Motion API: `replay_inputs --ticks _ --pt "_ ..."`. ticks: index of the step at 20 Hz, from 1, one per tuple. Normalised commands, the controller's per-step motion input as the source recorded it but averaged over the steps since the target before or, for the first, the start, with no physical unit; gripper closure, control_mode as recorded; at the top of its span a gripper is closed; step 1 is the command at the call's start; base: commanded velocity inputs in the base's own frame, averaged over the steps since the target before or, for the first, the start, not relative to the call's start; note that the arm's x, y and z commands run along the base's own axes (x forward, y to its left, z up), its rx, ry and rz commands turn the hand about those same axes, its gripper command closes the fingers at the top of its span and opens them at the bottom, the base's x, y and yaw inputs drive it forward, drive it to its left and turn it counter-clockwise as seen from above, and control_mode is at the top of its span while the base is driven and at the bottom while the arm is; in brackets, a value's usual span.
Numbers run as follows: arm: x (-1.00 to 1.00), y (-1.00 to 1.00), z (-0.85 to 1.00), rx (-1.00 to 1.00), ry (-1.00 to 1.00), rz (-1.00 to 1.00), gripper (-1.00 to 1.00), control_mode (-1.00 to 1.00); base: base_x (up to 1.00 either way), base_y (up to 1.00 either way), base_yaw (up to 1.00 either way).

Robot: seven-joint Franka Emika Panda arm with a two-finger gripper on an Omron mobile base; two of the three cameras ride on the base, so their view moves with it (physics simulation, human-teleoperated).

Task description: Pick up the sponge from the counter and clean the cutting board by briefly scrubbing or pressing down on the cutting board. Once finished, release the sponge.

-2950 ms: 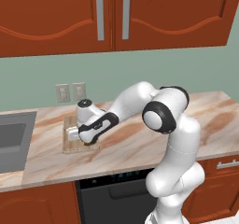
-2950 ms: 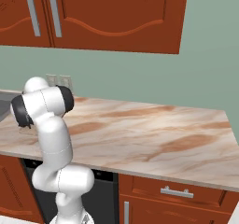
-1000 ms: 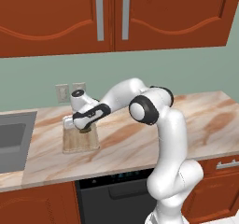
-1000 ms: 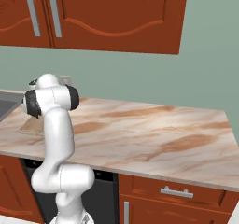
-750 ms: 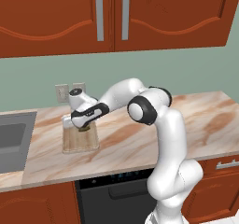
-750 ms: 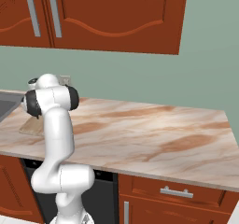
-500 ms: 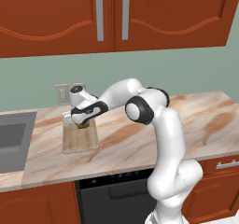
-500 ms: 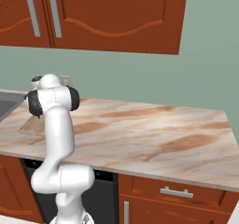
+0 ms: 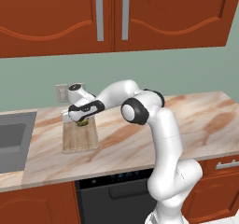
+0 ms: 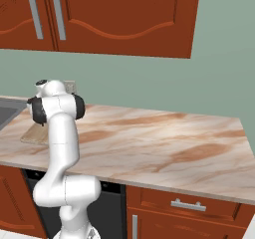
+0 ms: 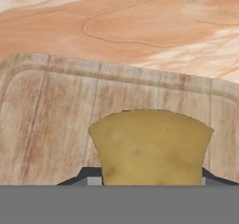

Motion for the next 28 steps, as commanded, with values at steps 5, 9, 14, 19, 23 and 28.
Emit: replay_inputs --ticks 5,9,14,19,23,28 --pt "0.35 -0.08 -0.06 0.00 0.00 0.00 1.00 -1.00 0.00 0.00 0.00" --pt "0.09 0.11 -0.06 0.00 0.00 0.00 1.00 -1.00 0.00 0.00 0.00" --pt "-0.01 0.34 -0.15 0.00 0.01 0.00 1.00 -1.00 0.00 0.00 0.00" --pt "-0.06 0.40 -0.56 0.00 0.00 0.00 1.00 -1.00 0.00 0.00 0.00" --pt "-0.11 0.28 -0.33 0.00 0.00 0.00 1.00 -1.00 0.00 0.00 0.00" --pt "-0.52 0.15 -0.10 0.00 0.00 0.00 1.00 -1.00 0.00 0.00 0.00"
